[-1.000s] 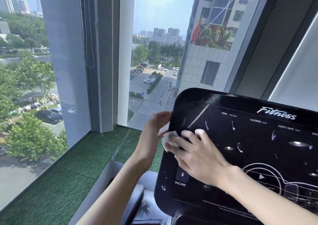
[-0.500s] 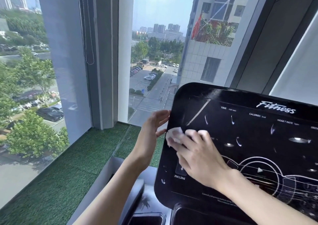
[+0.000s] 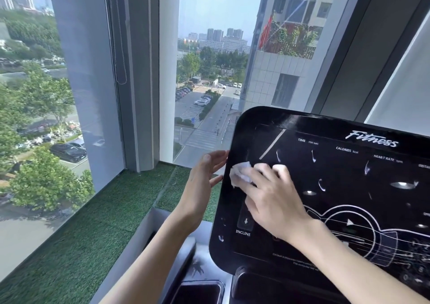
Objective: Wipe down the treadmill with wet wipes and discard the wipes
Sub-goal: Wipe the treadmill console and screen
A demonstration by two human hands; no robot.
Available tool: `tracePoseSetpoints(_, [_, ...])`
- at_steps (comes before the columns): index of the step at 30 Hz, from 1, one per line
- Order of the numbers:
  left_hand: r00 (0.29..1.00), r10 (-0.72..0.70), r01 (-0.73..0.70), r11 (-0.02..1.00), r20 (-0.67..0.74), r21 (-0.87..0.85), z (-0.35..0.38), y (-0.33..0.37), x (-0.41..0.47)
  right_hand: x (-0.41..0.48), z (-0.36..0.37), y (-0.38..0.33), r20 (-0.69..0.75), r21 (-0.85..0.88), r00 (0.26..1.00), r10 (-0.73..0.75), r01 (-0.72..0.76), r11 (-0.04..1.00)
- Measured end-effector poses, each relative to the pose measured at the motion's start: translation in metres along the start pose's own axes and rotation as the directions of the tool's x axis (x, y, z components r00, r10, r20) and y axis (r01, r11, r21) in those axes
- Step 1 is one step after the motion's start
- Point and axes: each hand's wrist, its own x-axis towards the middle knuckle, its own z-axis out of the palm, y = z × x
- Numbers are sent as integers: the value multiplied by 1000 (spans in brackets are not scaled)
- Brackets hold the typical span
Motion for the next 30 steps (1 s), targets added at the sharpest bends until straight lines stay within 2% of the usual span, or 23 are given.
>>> tracePoseSetpoints(1, [1000, -2, 2, 1000, -1, -2, -1, -2, -1, 0, 0, -2, -7, 12, 999, 44, -44, 999])
tracePoseSetpoints(2, [1000, -3, 3, 1000, -2, -7, -2, -4, -2, -2, 2, -8, 12, 6, 1000, 20, -21, 1000])
tracePoseSetpoints(5, [1000, -4, 4, 1000, 3, -11, -5, -8, -6, -21, 12, -26, 154, -67, 963, -222, 235, 970])
tracePoseSetpoints(6, [1000, -4, 4, 1000, 6, -12, -6, -9, -7, -21, 11, -23, 163, -70, 956, -244, 258, 964])
tracePoseSetpoints(7, [1000, -4, 4, 1000, 9, -11, -6, -10, -9, -18, 9, -18, 136, -71, 967, -217, 228, 971])
tracePoseSetpoints(10, [1000, -14, 14, 1000, 2, -10, -8, -14, -12, -9, 7, -11, 25, -16, 1000, -13, 13, 1000])
tracePoseSetpoints(11, [1000, -17, 17, 1000, 0, -13, -9, -15, -13, -11, 8, -15, 34, -21, 999, -17, 18, 1000])
tracePoseSetpoints(14, [1000, -23, 23, 1000, -2, -16, -9, -17, -15, -26, 16, -32, 188, -87, 955, -231, 251, 964])
tracePoseSetpoints(15, [1000, -25, 25, 1000, -1, -17, -9, -18, -16, -25, 14, -30, 205, -98, 943, -261, 285, 953])
tracePoseSetpoints(16, [1000, -25, 25, 999, 0, -19, -10, -18, -17, -22, 12, -25, 182, -106, 953, -242, 263, 959])
tracePoseSetpoints(19, [1000, -27, 27, 999, -3, -20, -10, -20, -21, -15, 10, -17, 71, -43, 996, -47, 50, 998])
tracePoseSetpoints(20, [1000, -28, 28, 999, -6, -21, -11, -21, -22, -17, 10, -22, 76, -44, 996, -53, 57, 997])
tracePoseSetpoints(21, [1000, -30, 29, 999, -7, -20, -11, -21, -23, -23, 13, -30, 115, -63, 987, -115, 123, 990])
tracePoseSetpoints(23, [1000, -28, 28, 999, -6, -18, -11, -22, -24, -37, 18, -44, 244, -89, 923, -297, 326, 941])
tracePoseSetpoints(24, [1000, -29, 29, 999, -3, -15, -11, -22, -24, -39, 16, -43, 282, -86, 900, -331, 368, 926])
tracePoseSetpoints(25, [999, -33, 33, 999, -5, -12, -12, -23, -25, -37, 15, -39, 275, -92, 906, -323, 359, 929])
tracePoseSetpoints(28, [999, -46, 46, 999, -10, -8, -12, -24, -27, -31, 15, -29, 162, -75, 975, -153, 167, 983])
tracePoseSetpoints(30, [999, -46, 46, 999, -16, -13, -12, -25, -29, -37, 19, -40, 197, -74, 964, -180, 198, 977])
